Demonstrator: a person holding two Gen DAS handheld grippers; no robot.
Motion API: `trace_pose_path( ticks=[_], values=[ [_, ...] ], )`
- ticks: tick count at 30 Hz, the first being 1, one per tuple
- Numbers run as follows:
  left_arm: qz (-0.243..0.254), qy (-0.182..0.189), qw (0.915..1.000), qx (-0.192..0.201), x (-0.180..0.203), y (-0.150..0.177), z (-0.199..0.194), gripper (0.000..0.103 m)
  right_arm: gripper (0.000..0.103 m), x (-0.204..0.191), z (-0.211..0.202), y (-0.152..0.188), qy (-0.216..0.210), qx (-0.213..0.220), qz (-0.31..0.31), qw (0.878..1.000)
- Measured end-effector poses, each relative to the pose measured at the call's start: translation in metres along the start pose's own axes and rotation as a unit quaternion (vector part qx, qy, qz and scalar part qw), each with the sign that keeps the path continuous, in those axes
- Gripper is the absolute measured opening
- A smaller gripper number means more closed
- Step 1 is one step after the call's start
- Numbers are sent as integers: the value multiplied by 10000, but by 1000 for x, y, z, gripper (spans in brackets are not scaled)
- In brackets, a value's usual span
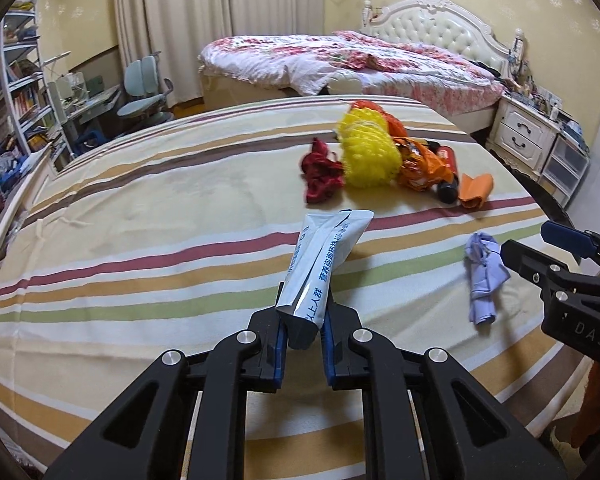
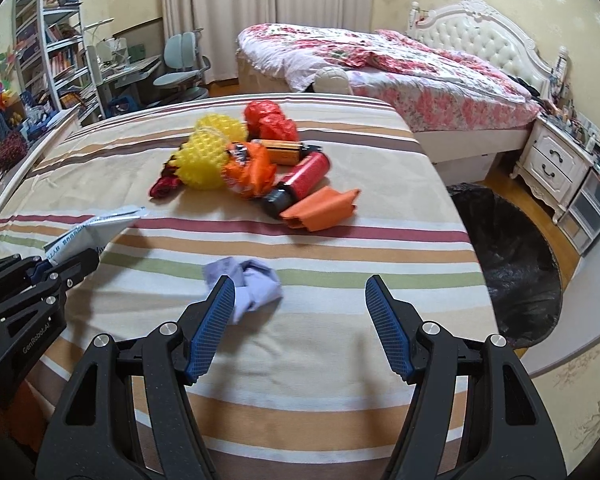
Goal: Collect trash
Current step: 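Grasp the lavender cloth with the right gripper while the left holds the tube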
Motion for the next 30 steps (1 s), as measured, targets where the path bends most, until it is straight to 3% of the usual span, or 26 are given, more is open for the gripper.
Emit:
trace_pose_path(
  ticks=[9, 23, 28, 30],
  values=[
    [-291, -155, 9994, 99, -26, -4, -1, 15, 68, -27, 10, 3, -118, -220, -236, 9994],
    [-375, -73, 9993, 49, -26, -2, 3, 15, 70, 0, 15, 16, 165, -413, -10, 9990],
    [-382, -73, 9992, 27, -23, -2, 5, 15, 49, 0, 16, 16, 67, -408, -55, 9991],
    [-378, -68, 9993, 31, -24, -2, 5, 15, 32, -3, 15, 15, -62, -383, -80, 9992]
  ],
)
Point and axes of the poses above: each gripper's, at about its wrist camera, not at the fingertips, and z roughly the way its jaws point, x to its right, y to its underside, the point moved 9 cm from there along z, roughly the way its jaws point, and after that the axes turned 4 degrees about -z, right-handed, at the moved point
